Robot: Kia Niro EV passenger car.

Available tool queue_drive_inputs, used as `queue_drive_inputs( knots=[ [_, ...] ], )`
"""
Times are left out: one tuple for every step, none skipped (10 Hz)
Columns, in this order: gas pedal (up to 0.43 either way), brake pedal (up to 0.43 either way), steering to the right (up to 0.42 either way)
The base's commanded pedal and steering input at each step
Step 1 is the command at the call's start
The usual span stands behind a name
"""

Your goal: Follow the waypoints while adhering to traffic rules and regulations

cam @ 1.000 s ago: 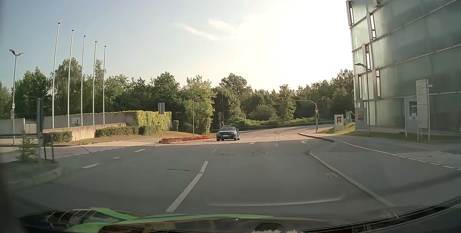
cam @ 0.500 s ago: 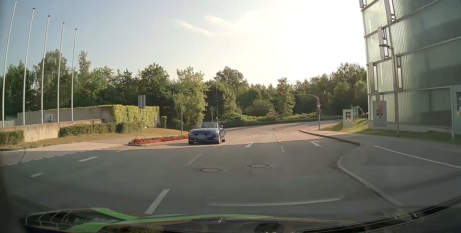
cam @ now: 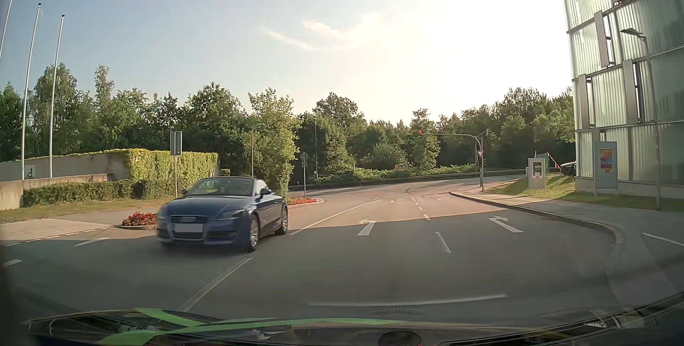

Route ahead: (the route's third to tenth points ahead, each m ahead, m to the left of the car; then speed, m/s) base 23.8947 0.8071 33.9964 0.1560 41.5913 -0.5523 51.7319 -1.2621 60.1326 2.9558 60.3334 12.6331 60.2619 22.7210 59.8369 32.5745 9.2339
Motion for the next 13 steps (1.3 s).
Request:
queue_drive_inputs(
  knots=[
    [0.000,0.000,0.007],
    [0.000,0.000,0.007],
    [0.000,0.000,0.009],
    [0.000,0.000,0.012],
    [0.000,0.000,0.013],
    [0.000,0.000,0.013],
    [0.000,0.000,0.015],
    [0.000,0.104,0.017],
    [0.000,0.165,0.018],
    [0.000,0.171,0.018],
    [0.000,0.201,0.018],
    [0.000,0.213,0.019],
    [0.000,0.220,0.019]
  ],
)
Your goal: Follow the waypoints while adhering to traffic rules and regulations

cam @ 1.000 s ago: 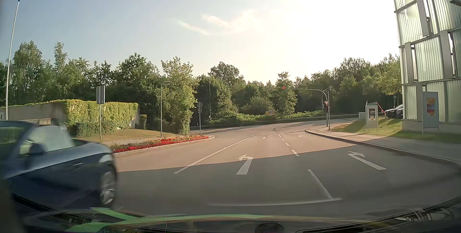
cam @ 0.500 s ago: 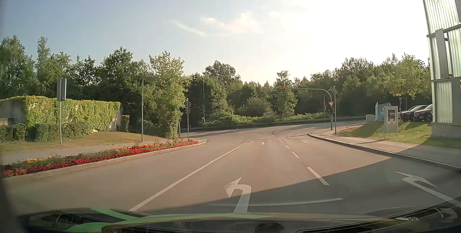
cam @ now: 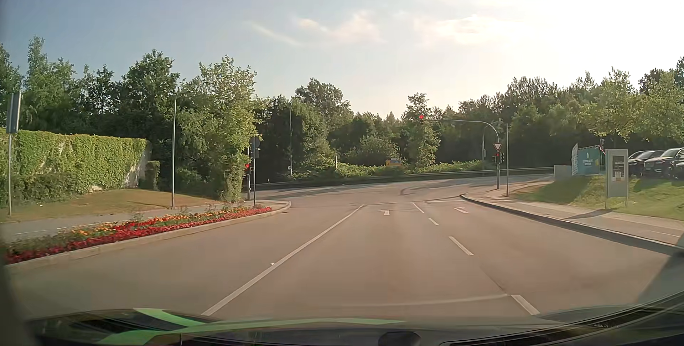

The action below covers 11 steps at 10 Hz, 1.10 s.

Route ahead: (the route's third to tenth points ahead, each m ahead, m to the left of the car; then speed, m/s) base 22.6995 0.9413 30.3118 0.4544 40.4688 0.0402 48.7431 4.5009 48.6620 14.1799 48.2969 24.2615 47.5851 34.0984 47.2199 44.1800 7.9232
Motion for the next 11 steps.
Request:
queue_drive_inputs(
  knots=[
    [0.000,0.226,0.019],
    [0.000,0.238,0.018],
    [0.000,0.250,0.018],
    [0.000,0.250,0.017],
    [0.000,0.256,0.016],
    [0.000,0.256,0.015],
    [0.000,0.256,0.014],
    [0.000,0.256,0.015],
    [0.000,0.256,0.015],
    [0.000,0.256,0.017],
    [0.000,0.256,0.019]
  ],
)
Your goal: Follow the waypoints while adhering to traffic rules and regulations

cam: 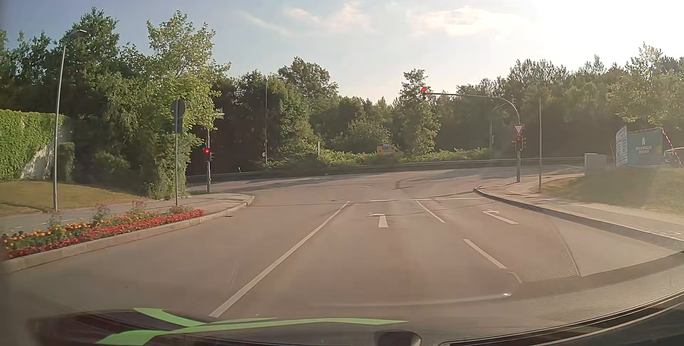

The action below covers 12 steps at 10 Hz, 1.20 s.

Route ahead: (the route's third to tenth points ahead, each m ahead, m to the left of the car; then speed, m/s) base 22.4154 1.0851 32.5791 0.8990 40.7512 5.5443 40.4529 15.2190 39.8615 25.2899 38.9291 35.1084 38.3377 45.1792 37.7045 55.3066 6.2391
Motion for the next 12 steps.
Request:
queue_drive_inputs(
  knots=[
    [0.000,0.256,0.020],
    [0.000,0.256,0.020],
    [0.000,0.238,0.020],
    [0.000,0.232,0.021],
    [0.000,0.226,0.020],
    [0.000,0.213,0.021],
    [0.000,0.207,0.021],
    [0.000,0.201,0.021],
    [0.000,0.195,0.020],
    [0.000,0.201,0.021],
    [0.000,0.195,0.022],
    [0.000,0.195,0.022]
  ],
)
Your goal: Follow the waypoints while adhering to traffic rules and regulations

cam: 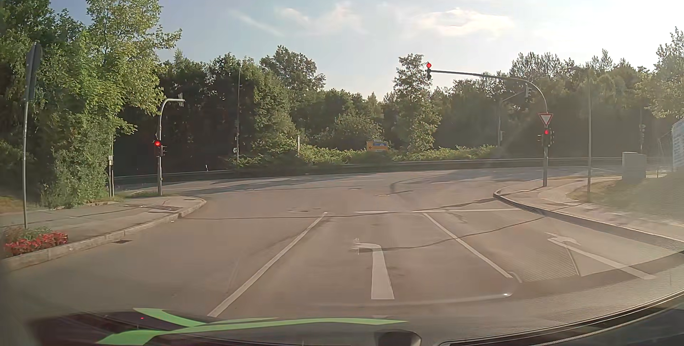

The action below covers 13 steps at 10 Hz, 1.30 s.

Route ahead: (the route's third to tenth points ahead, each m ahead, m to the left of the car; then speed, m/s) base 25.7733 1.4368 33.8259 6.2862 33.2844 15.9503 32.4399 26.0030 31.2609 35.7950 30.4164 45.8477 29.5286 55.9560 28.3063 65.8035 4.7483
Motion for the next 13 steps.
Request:
queue_drive_inputs(
  knots=[
    [0.000,0.195,0.022],
    [0.000,0.195,0.021],
    [0.000,0.195,0.021],
    [0.000,0.195,0.020],
    [0.000,0.195,0.015],
    [0.000,0.189,0.011],
    [0.000,0.189,0.011],
    [0.000,0.189,0.012],
    [0.000,0.195,0.015],
    [0.000,0.171,0.016],
    [0.000,0.183,0.016],
    [0.000,0.195,0.017],
    [0.000,0.189,0.017]
  ],
)
